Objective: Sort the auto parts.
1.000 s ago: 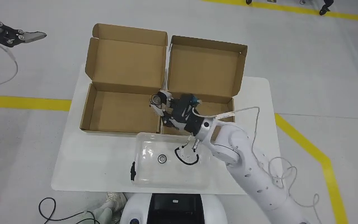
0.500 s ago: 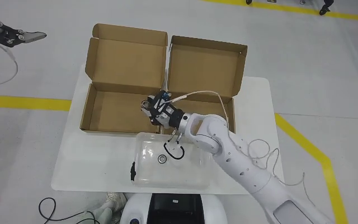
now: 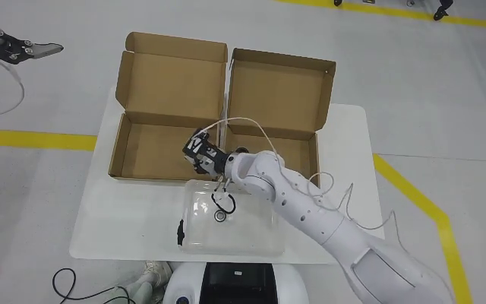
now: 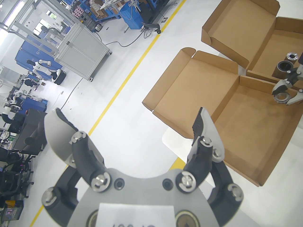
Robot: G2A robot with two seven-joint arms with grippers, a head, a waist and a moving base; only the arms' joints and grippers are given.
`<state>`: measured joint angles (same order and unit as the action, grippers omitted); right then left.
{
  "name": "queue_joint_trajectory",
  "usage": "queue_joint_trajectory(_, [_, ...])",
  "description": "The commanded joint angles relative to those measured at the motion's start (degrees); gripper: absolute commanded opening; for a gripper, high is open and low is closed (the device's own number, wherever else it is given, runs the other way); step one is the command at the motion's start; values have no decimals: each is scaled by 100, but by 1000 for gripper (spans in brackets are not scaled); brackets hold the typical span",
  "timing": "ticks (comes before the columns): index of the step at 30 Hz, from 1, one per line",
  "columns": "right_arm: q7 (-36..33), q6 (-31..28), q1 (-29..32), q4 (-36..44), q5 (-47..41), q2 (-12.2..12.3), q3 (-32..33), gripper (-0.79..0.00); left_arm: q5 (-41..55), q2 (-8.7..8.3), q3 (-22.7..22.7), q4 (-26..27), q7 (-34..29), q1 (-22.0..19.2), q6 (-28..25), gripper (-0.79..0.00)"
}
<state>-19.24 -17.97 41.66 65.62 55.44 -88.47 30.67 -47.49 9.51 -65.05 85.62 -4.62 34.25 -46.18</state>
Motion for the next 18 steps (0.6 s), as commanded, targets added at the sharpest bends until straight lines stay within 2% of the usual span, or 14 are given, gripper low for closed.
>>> queue_joint_trajectory(1, [-4,16,-62,-157,1,-81,-91,-785,0,0,0,0,0,0,0,0])
queue_joint_trajectory(10, [-145,158,-357,-854,138,-498,-500,-785,0,0,0,0,0,0,0,0])
queue_joint_trajectory(15, [-8,270,-451,-1206,205,-684,-575,-785,0,0,0,0,0,0,0,0])
queue_joint_trajectory(16, [45,303,-461,-1266,224,-712,-574,-693,0,0,0,0,0,0,0,0])
queue_joint_trajectory(17, [102,330,-468,-1315,243,-736,-568,-646,0,0,0,0,0,0,0,0])
queue_joint_trajectory(18, [156,351,-473,-1350,265,-757,-562,-646,0,0,0,0,0,0,0,0])
